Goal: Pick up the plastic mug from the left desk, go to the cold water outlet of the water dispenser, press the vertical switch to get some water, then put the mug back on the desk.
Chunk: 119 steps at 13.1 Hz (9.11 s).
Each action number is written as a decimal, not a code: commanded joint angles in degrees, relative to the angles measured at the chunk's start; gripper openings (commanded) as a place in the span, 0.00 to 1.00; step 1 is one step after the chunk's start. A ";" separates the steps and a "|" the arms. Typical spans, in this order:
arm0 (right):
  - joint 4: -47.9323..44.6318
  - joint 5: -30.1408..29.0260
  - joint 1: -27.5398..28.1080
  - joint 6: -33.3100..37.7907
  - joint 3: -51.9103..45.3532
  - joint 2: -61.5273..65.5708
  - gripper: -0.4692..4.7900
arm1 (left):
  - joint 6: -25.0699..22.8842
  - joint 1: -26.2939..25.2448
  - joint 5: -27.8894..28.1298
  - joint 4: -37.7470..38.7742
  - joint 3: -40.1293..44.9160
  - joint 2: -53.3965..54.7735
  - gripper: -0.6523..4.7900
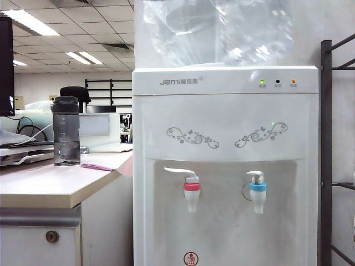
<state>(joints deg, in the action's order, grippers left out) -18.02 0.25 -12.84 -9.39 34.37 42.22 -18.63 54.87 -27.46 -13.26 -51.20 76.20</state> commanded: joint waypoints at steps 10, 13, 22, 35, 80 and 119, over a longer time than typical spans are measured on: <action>0.39 -0.44 -0.15 2.34 0.22 -2.38 0.09 | -1.11 -21.53 1.73 3.17 -0.42 -10.03 0.11; 0.39 -0.44 -0.15 2.34 0.22 -2.47 0.09 | -1.70 -27.02 1.49 3.41 -0.42 -10.47 0.11; 0.44 -3.41 -0.15 2.34 0.22 -2.49 0.09 | -5.16 -41.79 -2.95 4.09 -0.39 -10.05 0.11; 1.73 -4.26 -0.15 2.34 0.22 -2.51 0.09 | -11.39 -45.79 -7.50 -0.24 -0.37 7.61 0.11; 4.96 -6.62 -0.15 2.36 0.17 -2.99 0.09 | -4.72 -60.61 -7.63 4.35 6.75 13.07 0.11; 20.63 6.91 9.81 12.44 -32.24 -42.05 0.09 | 15.67 -52.78 25.97 11.93 50.75 -76.06 0.11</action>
<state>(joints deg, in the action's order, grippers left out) 5.54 7.57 -3.64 2.61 2.44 0.19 -2.98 2.04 -1.37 -0.64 -0.47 0.19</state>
